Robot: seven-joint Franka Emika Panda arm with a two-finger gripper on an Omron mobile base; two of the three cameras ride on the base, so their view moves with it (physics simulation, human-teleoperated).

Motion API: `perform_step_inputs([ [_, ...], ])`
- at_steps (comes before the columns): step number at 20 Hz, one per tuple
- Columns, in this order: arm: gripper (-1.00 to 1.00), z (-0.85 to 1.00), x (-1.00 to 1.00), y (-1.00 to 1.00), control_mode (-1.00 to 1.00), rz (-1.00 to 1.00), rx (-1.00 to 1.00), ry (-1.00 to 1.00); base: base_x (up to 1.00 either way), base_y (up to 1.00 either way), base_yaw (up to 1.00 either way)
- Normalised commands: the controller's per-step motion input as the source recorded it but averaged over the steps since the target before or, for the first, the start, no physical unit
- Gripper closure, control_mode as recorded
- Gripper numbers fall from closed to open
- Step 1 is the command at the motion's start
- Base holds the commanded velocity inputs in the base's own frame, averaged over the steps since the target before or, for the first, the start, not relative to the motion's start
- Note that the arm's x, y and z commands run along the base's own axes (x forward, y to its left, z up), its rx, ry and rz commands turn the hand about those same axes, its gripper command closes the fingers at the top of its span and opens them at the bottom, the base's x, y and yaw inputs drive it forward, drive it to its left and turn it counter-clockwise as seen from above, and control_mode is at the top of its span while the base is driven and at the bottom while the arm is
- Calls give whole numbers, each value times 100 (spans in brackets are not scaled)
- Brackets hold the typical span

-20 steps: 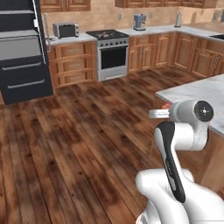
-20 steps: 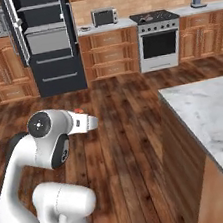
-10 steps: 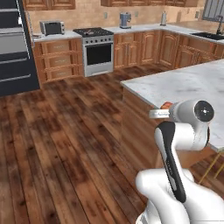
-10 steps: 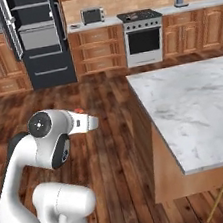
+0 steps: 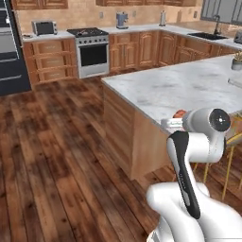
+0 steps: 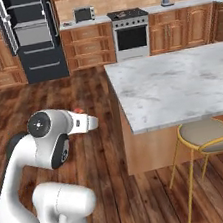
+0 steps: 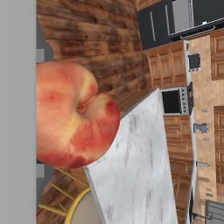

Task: Place the cold items (peach and lemon wedge) from the fridge in one tupperware on the dining counter. Place the warm items (kebab skewer and hot dog) in the stove area in another tupperware.

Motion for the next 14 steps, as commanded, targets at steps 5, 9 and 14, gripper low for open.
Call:
perform_step_inputs([
  [5, 100, 0, 0, 0, 100, 0, 0, 0, -47, -100, 0],
  [9, 100, 0, 0, 0, 100, 0, 0, 0, -5, -100, 0],
  [14, 100, 0, 0, 0, 100, 0, 0, 0, 5, -100, 0],
])
